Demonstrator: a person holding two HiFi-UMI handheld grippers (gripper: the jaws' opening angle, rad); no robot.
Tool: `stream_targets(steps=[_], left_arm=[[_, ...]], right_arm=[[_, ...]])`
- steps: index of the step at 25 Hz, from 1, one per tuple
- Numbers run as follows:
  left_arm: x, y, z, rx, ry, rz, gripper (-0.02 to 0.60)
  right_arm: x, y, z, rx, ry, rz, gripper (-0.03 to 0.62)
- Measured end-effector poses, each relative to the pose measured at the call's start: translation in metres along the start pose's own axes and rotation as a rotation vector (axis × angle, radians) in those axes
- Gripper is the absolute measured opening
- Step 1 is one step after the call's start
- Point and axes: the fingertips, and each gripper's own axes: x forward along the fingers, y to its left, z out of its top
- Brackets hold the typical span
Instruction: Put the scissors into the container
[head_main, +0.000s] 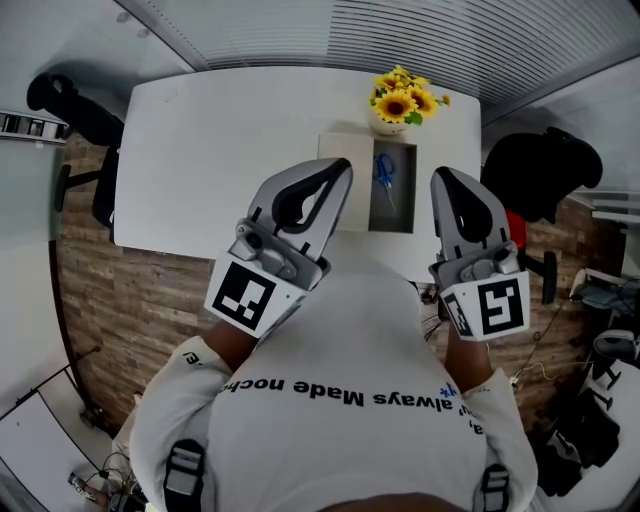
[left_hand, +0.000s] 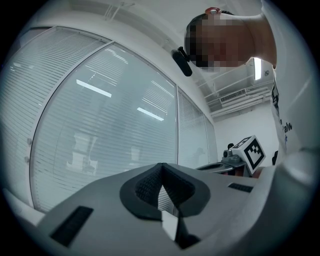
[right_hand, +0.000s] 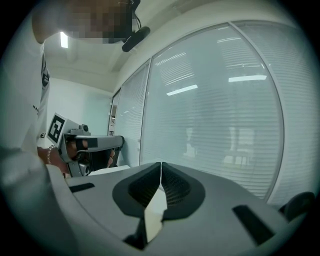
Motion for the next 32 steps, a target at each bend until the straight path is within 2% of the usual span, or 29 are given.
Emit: stream_targets(steps=[10, 32], left_arm=[[-0.002, 0.000, 0.003, 0.001, -0.006, 0.000, 0.018], [-0.005, -0.005, 0.006, 0.002, -0.014, -0.008, 0.018]], right_arm=[[-0.015, 0.007, 0.023, -0.014, -0.044, -0.001, 0.008], [-0.021, 0.011, 0.029, -0.032, -0.048, -0.004, 0.006]])
